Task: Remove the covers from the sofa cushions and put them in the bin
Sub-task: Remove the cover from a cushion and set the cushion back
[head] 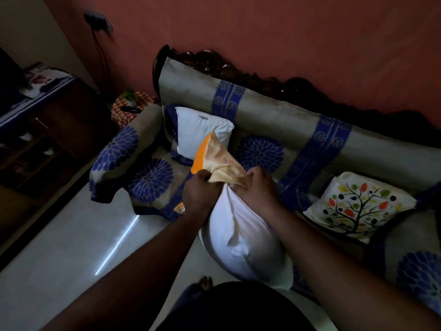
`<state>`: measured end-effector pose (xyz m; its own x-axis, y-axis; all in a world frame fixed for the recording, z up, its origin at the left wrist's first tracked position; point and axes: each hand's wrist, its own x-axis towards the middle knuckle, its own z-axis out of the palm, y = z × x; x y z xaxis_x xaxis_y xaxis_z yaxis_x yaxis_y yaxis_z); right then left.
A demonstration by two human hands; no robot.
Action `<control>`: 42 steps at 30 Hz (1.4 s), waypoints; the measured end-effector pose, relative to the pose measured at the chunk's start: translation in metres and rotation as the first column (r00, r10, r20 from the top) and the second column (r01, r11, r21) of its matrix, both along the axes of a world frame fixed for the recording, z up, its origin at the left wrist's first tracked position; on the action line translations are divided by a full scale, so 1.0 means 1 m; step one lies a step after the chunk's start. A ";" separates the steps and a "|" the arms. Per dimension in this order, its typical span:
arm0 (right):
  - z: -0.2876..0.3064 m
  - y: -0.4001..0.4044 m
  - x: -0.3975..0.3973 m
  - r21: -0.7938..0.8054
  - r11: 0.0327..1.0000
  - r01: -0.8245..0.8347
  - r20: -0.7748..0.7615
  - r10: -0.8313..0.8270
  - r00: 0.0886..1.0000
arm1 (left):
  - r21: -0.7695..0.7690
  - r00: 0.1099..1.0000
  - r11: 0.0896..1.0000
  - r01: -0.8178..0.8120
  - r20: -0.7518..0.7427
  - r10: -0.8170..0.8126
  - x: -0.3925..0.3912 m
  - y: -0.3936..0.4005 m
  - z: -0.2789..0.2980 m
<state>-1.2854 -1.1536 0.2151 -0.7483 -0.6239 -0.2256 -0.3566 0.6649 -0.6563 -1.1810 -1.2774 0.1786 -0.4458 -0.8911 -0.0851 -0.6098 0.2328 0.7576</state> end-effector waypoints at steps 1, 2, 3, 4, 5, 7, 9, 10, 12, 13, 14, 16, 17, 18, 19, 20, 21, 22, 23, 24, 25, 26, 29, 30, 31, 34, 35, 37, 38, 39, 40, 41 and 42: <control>0.013 0.003 0.004 -0.029 1.000 0.012 0.089 -0.009 0.996 | 0.021 1.000 1.000 -0.016 -0.011 0.016 -0.002 -0.005 0.003; 0.027 0.006 0.009 -0.045 0.999 -0.007 0.200 0.016 0.980 | 0.042 0.999 0.999 -0.026 -0.034 0.028 -0.004 -0.010 0.007; 0.040 0.013 0.017 -0.030 0.997 -0.064 0.277 0.070 0.958 | 0.065 0.998 0.998 -0.025 -0.050 0.029 -0.005 -0.012 0.010; 0.051 0.017 0.024 0.022 0.987 -0.159 0.289 0.146 0.946 | 0.074 0.998 0.997 -0.016 -0.057 0.020 -0.007 -0.014 0.013; 0.057 0.021 0.030 0.097 0.963 -0.251 0.242 0.222 0.944 | 0.061 0.999 0.998 0.005 -0.052 -0.002 -0.009 -0.014 0.018; 0.059 0.022 0.037 0.261 0.901 -0.347 0.087 0.336 0.938 | 0.001 0.998 0.999 0.054 -0.037 -0.054 -0.014 -0.012 0.026; 0.052 0.014 0.036 0.366 0.863 -0.349 0.005 0.373 0.928 | -0.055 0.994 0.994 0.092 -0.056 -0.095 -0.018 -0.009 0.032; 0.047 0.009 0.034 0.408 0.849 -0.334 -0.015 0.373 0.928 | -0.080 0.991 0.991 0.110 -0.065 -0.115 -0.020 -0.008 0.034; 0.034 0.000 0.030 0.455 0.845 -0.281 -0.092 0.359 0.929 | -0.165 0.986 0.977 0.136 -0.071 -0.149 -0.024 -0.007 0.036; 0.028 -0.005 0.028 0.437 0.864 -0.250 -0.136 0.338 0.931 | -0.224 0.985 0.964 0.143 -0.057 -0.160 -0.025 -0.007 0.036; 0.024 -0.008 0.026 0.382 0.900 -0.210 -0.188 0.298 0.936 | -0.292 0.986 0.945 0.146 -0.036 -0.163 -0.025 -0.009 0.039; 0.017 -0.011 0.021 0.255 0.955 -0.155 -0.269 0.224 0.937 | -0.437 0.987 0.887 0.153 0.026 -0.158 -0.022 -0.019 0.040; 0.016 -0.011 0.020 0.208 0.967 -0.145 -0.298 0.204 0.933 | -0.507 0.986 0.846 0.165 0.070 -0.151 -0.018 -0.027 0.040; 0.015 -0.011 0.019 0.184 0.973 -0.140 -0.321 0.195 0.927 | -0.561 0.984 0.808 0.178 0.112 -0.139 -0.013 -0.034 0.039; 0.015 -0.011 0.019 0.174 0.974 -0.145 -0.342 0.198 0.919 | -0.597 0.982 0.780 0.186 0.140 -0.127 -0.008 -0.041 0.038; 0.016 -0.010 0.019 0.175 0.973 -0.149 -0.358 0.204 0.911 | -0.611 0.982 0.769 0.188 0.142 -0.127 -0.004 -0.045 0.036; 0.018 -0.010 0.018 0.172 0.974 -0.149 -0.372 0.204 0.906 | -0.605 0.984 0.776 0.179 0.114 -0.138 -0.001 -0.047 0.035; 0.020 -0.010 0.017 0.161 0.976 -0.144 -0.380 0.196 0.904 | -0.587 0.987 0.794 0.157 0.061 -0.150 0.001 -0.047 0.035; 0.021 -0.011 0.015 0.145 0.978 -0.148 -0.377 0.193 0.906 | -0.562 0.988 0.817 0.132 0.003 -0.157 0.002 -0.047 0.037; 0.024 -0.011 0.013 0.131 0.980 -0.150 -0.366 0.189 0.911 | -0.545 0.985 0.830 0.117 -0.043 -0.167 0.003 -0.047 0.040; 0.026 -0.012 0.012 0.125 0.981 -0.150 -0.353 0.185 0.917 | -0.543 0.982 0.832 0.113 -0.070 -0.178 0.004 -0.048 0.042; 0.027 -0.011 0.011 0.129 0.981 -0.145 -0.340 0.181 0.923 | -0.552 0.979 0.827 0.112 -0.083 -0.187 0.004 -0.050 0.044; 0.031 -0.010 0.012 0.180 0.975 -0.129 -0.292 0.179 0.940 | -0.516 0.987 0.848 0.121 -0.032 -0.160 -0.002 -0.056 0.045; 0.032 -0.011 0.015 0.202 0.969 -0.139 -0.267 0.191 0.945 | -0.470 0.991 0.873 0.130 0.029 -0.133 -0.006 -0.055 0.046; 0.031 -0.012 0.018 0.218 0.963 -0.160 -0.247 0.213 0.945 | -0.461 0.987 0.873 0.156 0.115 -0.116 -0.010 -0.053 0.046; 0.030 -0.012 0.025 0.229 0.950 -0.211 -0.202 0.259 0.945 | -0.618 0.937 0.709 0.341 0.285 -0.202 -0.014 -0.055 0.038; 0.029 -0.010 0.025 0.222 0.950 -0.218 -0.190 0.262 0.946 | -0.632 0.924 0.674 0.382 0.260 -0.279 -0.013 -0.061 0.032; 0.026 -0.004 0.027 0.214 0.946 -0.242 -0.181 0.282 0.942 | -0.548 0.868 0.700 0.459 0.108 -0.484 -0.009 -0.075 0.020; 0.024 -0.002 0.028 0.207 0.945 -0.254 -0.167 0.290 0.942 | -0.462 0.836 0.738 0.491 0.014 -0.548 -0.005 -0.079 0.015; 0.022 -0.001 0.027 0.192 0.947 -0.259 -0.144 0.288 0.947 | -0.389 0.816 0.768 0.508 -0.068 -0.574 0.000 -0.082 0.012; 0.019 0.000 0.025 0.174 0.952 -0.253 -0.121 0.276 0.954 | -0.338 0.811 0.794 0.505 -0.129 -0.571 0.005 -0.084 0.008; 0.017 0.002 0.021 0.151 0.959 -0.238 -0.096 0.254 0.962 | -0.305 0.815 0.816 0.491 -0.170 -0.554 0.010 -0.085 0.004; 0.017 0.003 0.016 0.122 0.970 -0.211 -0.071 0.220 0.973 | -0.291 0.831 0.835 0.467 -0.179 -0.527 0.015 -0.085 -0.002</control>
<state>-1.2693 -1.1502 0.2317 -0.6179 -0.7466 -0.2465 -0.5498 0.6344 -0.5434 -1.1662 -1.3625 0.1763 -0.8124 -0.5223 0.2592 -0.1683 0.6357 0.7533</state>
